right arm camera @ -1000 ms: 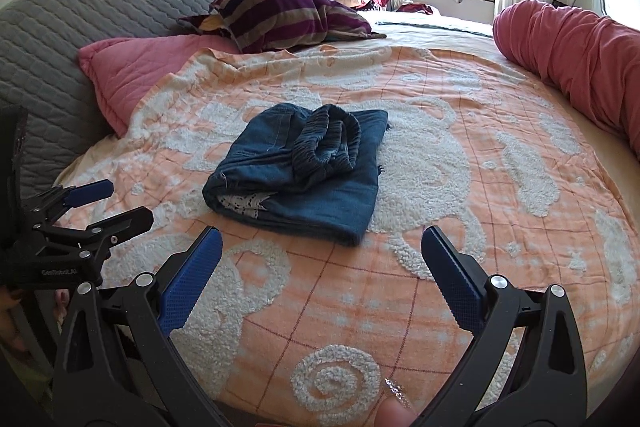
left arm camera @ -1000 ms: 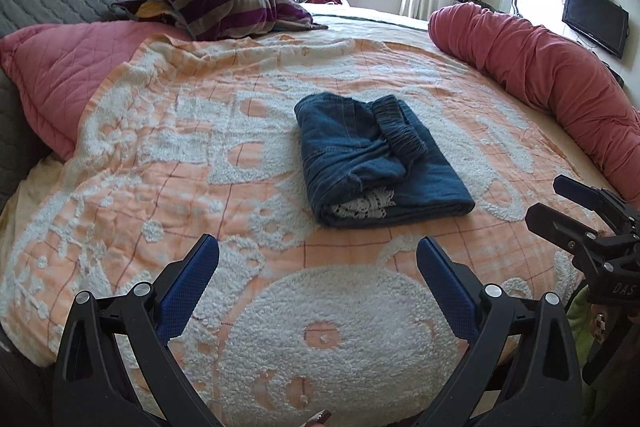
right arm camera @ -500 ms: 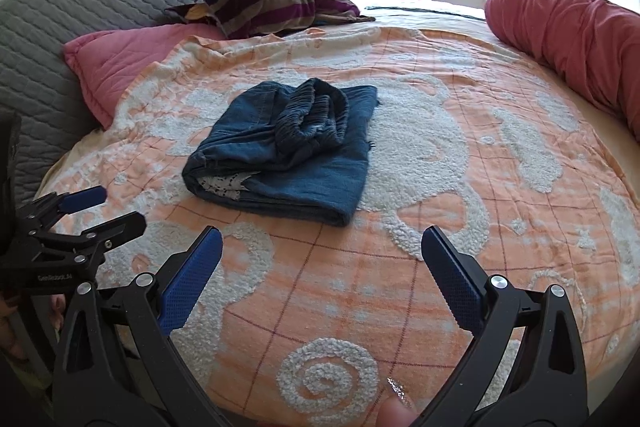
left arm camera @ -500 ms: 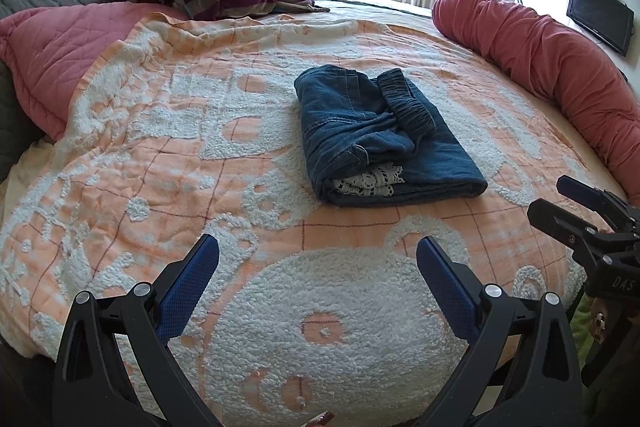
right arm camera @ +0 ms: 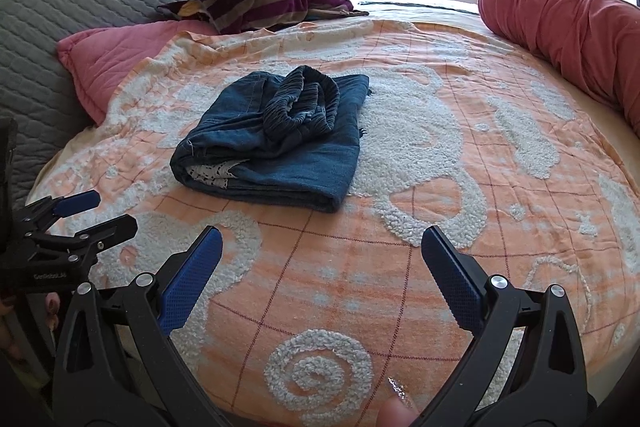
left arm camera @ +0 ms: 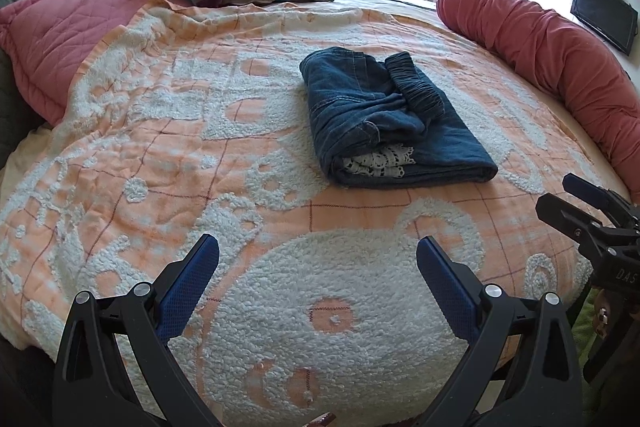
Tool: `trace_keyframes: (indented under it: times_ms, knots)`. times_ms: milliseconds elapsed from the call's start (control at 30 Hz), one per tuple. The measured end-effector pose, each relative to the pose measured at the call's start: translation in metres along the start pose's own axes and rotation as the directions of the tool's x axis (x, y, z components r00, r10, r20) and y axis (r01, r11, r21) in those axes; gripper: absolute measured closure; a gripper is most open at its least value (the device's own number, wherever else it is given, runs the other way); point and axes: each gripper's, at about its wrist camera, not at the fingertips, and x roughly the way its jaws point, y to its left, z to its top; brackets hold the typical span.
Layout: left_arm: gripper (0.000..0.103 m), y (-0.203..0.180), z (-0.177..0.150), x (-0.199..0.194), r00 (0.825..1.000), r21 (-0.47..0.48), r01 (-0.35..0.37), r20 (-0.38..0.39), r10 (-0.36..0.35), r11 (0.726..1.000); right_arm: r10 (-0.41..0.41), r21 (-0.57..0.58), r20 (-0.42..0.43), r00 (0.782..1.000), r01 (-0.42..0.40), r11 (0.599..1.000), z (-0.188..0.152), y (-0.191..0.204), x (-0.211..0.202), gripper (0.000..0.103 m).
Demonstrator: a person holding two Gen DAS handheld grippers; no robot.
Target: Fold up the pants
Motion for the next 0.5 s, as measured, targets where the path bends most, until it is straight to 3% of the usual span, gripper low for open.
trace_keyframes:
  times_ms: [500]
  knots:
    - [0.004,0.0013,0.0000,0.0063,1.000,0.000,-0.003,-0.006,0.003,1.000,0.010,0.007,-0.018,1.000,-0.009,1.000,-0.0034,0.0007,0.0064,0.009]
